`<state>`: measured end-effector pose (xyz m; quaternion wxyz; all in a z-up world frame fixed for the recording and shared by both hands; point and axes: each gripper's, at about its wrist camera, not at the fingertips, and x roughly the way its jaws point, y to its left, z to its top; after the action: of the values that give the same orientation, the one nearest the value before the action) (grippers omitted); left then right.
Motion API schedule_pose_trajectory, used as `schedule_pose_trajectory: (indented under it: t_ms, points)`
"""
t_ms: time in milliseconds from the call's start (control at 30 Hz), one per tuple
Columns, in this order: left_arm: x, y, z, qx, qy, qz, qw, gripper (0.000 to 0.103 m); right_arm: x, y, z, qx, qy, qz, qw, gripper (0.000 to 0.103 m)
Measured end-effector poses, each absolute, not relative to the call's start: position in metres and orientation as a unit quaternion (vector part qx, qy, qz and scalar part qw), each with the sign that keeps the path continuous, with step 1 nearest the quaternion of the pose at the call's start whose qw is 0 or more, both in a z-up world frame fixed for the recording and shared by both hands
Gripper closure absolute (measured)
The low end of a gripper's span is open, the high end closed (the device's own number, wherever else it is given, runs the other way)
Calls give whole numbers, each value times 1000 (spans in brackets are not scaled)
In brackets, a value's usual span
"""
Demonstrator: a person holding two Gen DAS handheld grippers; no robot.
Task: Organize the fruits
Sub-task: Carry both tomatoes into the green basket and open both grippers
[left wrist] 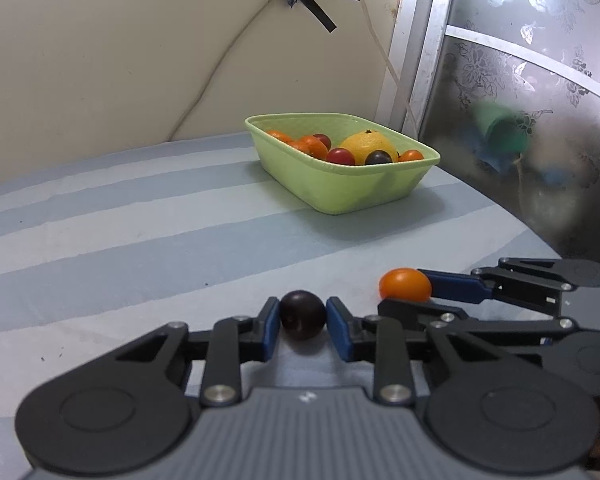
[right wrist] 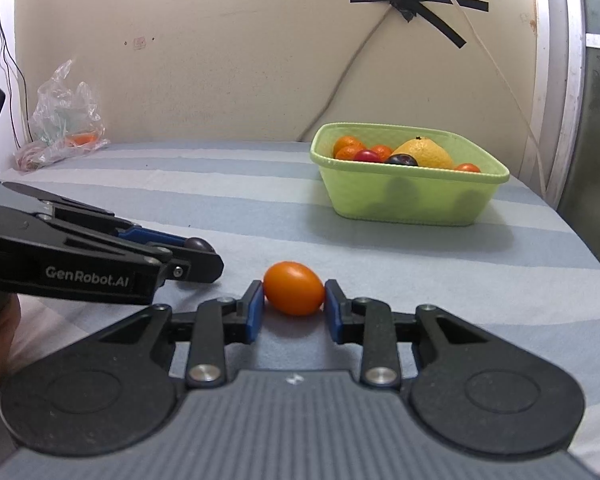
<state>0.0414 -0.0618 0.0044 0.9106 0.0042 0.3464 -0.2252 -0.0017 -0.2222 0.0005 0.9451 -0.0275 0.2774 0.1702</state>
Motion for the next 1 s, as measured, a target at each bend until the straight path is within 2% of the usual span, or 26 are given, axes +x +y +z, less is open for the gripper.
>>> schedule_pose_trajectory:
  t_ms: [333,633,767,833,1000]
  points:
    - [112,-83,63,-38,310,-265,912,77,39,-252,38,15,197,139,970,69]
    - [203,-97,50,-94,358,-264,891,76,92,-238,33,-51,179,124,975,68]
    - [210,-104,41,-90,364,-263,889,74,96,-237,23,-56,184,123,974,68]
    - [207,-103,41,-91,362,-261,890,70,91,-240,23,-57,179,121,975,67]
    - [187,-91,53,-97,346,-255,898,70,78,-247,29,-38,171,107,979,67]
